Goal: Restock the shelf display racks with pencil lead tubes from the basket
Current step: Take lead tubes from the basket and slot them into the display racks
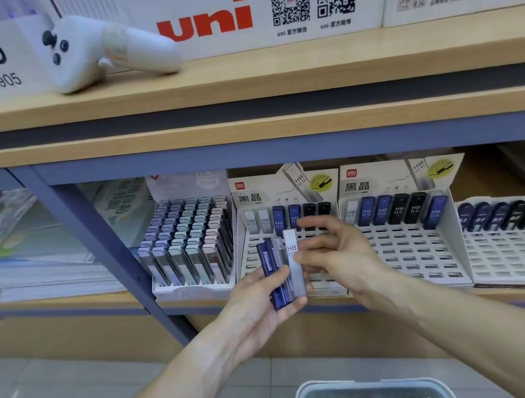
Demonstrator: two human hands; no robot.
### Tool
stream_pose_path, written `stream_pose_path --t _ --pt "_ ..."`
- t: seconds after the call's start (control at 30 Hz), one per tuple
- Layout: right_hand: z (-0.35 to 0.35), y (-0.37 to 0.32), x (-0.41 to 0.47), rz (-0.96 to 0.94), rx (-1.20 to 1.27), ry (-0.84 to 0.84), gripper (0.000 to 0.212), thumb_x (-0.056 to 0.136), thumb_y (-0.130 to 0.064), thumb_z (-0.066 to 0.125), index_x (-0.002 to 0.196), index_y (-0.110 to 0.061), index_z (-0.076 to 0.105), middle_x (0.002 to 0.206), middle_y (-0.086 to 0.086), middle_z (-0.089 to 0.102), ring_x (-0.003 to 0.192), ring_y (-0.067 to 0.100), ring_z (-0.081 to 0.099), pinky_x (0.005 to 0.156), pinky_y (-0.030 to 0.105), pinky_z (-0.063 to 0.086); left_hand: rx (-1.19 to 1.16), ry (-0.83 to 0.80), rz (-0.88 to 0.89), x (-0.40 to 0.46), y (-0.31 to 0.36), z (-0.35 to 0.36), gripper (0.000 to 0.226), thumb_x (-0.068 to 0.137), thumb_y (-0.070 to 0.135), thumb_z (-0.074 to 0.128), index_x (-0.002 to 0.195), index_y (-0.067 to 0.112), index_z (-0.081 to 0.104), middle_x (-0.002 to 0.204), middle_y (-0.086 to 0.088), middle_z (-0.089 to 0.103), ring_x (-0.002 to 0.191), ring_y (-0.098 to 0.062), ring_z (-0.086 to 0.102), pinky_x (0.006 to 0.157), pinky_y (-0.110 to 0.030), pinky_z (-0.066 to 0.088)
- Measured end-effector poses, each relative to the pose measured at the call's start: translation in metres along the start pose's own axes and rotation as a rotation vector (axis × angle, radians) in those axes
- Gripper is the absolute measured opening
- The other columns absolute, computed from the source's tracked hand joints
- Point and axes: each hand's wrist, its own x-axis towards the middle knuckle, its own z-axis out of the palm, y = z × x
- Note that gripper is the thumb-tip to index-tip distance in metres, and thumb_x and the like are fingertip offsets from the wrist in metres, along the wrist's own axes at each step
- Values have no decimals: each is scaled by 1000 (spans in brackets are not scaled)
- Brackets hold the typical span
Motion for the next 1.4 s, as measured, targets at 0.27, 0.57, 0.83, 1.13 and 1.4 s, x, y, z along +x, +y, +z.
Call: stream_pose_path --t 0.27,0.57,0.83,1.13,1.4 --pt "0 -10 16 -310 -221 121 29 90 -9 74 107 -31 67 85 -2 72 82 14 71 78 31 61 37 189 21 -1 -6 -2 23 101 9 59 121 -2 61 99 -21 77 89 -32 75 65 -34 63" --pt "35 -3 44 -575 -520 188 16 93 -13 71 102 -25 64 85 -15 70 81 -2 67 71 17 55 -30 234 12 -8 1 -4 25 101 10 59 121 -4 62 101 -21 76 81 -29 72 66 -32 62" --pt "58 10 60 -671 -749 150 11 96 -18 66 101 -26 60 87 -12 73 78 10 71 71 40 60 -60 244 9 -11 6 -12 22 100 9 60 118 -4 63 98 -21 77 82 -30 72 69 -34 62" --pt "64 5 64 -709 -873 162 18 96 -15 64 111 -23 70 100 -2 74 86 20 71 74 38 58 -83 212 -23 -13 13 -19 22 100 5 57 120 -3 63 102 -20 77 90 -31 75 66 -34 63" --pt "65 -1 57 -618 -1049 88 44 98 -8 57 140 -20 59 122 3 62 100 22 66 80 35 55 -111 201 -2 -14 14 -18 23 99 4 60 121 -2 60 103 -22 76 90 -33 76 63 -34 62"
